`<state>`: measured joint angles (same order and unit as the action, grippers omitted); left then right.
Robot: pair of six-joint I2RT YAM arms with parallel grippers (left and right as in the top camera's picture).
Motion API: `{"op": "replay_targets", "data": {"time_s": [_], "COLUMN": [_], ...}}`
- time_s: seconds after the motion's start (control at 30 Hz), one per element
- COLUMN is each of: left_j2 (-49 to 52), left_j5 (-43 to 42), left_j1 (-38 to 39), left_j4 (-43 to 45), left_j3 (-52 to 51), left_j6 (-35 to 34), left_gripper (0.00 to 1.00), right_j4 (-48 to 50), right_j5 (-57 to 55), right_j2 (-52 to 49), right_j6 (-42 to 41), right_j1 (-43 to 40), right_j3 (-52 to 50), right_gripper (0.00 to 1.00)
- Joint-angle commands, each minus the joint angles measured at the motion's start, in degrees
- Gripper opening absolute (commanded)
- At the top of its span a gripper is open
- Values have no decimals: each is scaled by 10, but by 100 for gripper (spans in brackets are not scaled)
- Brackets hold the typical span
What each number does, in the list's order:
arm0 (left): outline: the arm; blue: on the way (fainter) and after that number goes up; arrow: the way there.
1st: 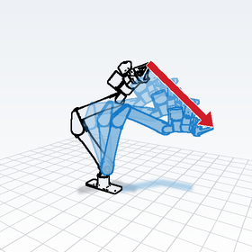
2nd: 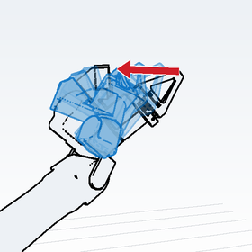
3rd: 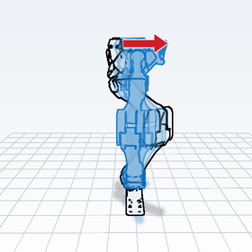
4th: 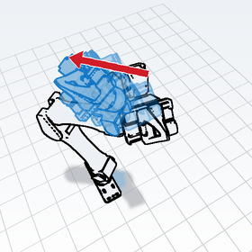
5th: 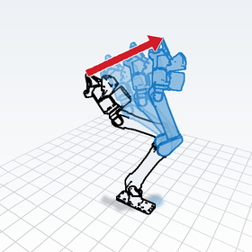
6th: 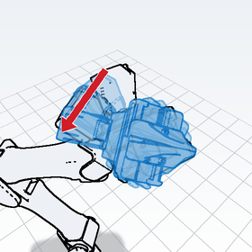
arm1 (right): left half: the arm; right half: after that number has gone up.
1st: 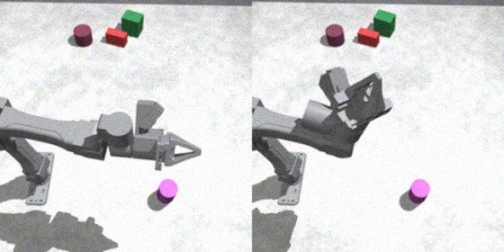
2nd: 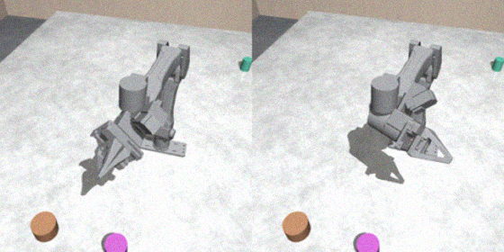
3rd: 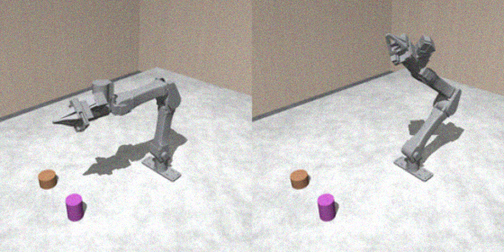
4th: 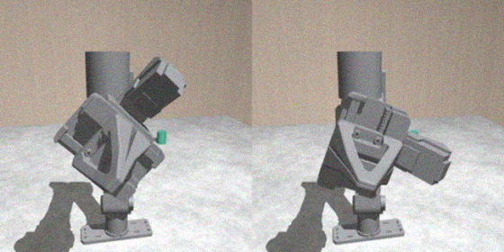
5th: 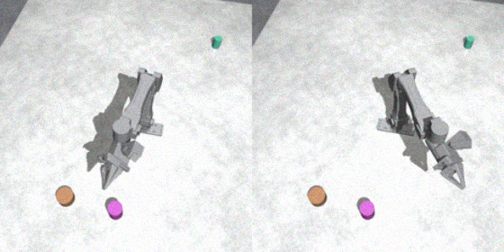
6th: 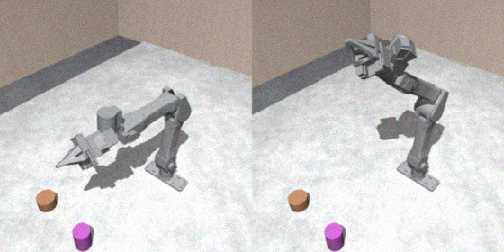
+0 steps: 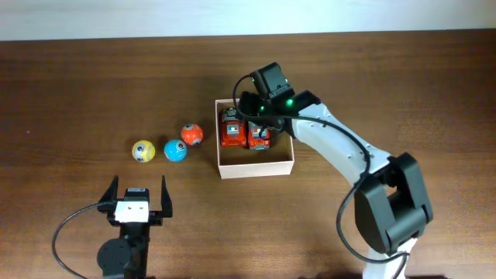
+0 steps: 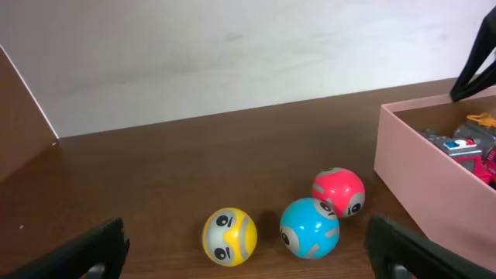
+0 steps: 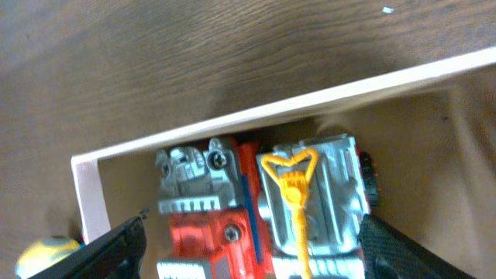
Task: Pack container
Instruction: 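Raise the right gripper out of the box and retract it right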
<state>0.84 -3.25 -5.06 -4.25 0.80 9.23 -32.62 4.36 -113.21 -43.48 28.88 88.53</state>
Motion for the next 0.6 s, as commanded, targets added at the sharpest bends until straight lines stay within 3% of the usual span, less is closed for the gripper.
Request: {"op": "replay_targets", "data": {"time_s": [0.0, 0.33, 0.57], "left_j2": [-5, -5, -4], "left_j5": [-4, -4, -4], "left_j1": [0, 0, 0], "left_j4": [-1, -1, -1], "left_j3": [-3, -3, -3], "left_j6": [7, 7, 7], "left_gripper": [99, 99, 99], "right_j4": [-33, -211, -251], "right_j5": [-46, -284, -311], "right_j2": [50, 120, 176], "right_j6": [69, 104, 78], "right_j1": [4, -44, -174], "right_j3": [40, 118, 122], "right_gripper": [86, 99, 99]}}
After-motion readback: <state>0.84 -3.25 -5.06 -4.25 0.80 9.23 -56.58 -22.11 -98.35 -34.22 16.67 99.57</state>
